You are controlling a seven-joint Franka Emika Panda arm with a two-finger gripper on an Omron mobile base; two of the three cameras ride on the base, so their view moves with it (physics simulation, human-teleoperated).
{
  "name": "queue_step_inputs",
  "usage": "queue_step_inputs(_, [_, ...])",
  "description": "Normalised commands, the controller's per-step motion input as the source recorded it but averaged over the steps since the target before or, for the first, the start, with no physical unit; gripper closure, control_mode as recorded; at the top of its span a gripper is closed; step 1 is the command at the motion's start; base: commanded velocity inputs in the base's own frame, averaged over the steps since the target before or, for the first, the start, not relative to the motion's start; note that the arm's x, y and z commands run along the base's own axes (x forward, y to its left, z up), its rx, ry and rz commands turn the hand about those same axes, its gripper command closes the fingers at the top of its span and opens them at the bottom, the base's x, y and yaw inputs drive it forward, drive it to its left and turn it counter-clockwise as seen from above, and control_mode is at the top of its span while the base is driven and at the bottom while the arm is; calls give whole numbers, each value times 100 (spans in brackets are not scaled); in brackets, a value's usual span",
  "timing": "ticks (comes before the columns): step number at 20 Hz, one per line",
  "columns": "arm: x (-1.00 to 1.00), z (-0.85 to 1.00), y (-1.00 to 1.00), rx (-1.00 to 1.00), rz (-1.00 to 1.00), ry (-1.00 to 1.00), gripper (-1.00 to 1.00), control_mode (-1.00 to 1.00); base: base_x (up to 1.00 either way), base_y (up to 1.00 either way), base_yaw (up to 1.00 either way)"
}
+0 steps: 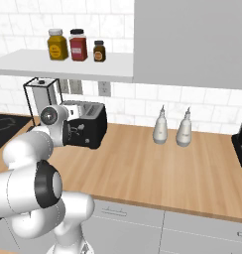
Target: Start the toaster. Once the lever pops up, take the bread to the plate on the dining counter.
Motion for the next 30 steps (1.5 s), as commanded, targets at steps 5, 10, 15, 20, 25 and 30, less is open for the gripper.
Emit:
queue_step_inputs(5, [0,0,0,0,0,0,-100,-100,0,0,0])
queue_step_inputs(10, [0,0,0,0,0,0,-100,-100,0,0,0])
queue_step_inputs(15, [0,0,0,0,0,0,-100,-100,0,0,0])
queue_step_inputs(20, [0,0,0,0,0,0,-100,-100,0,0,0])
queue_step_inputs(25, [0,0,0,0,0,0,-100,-100,0,0,0])
queue_step_inputs(30, [0,0,0,0,0,0,-100,-100,0,0,0])
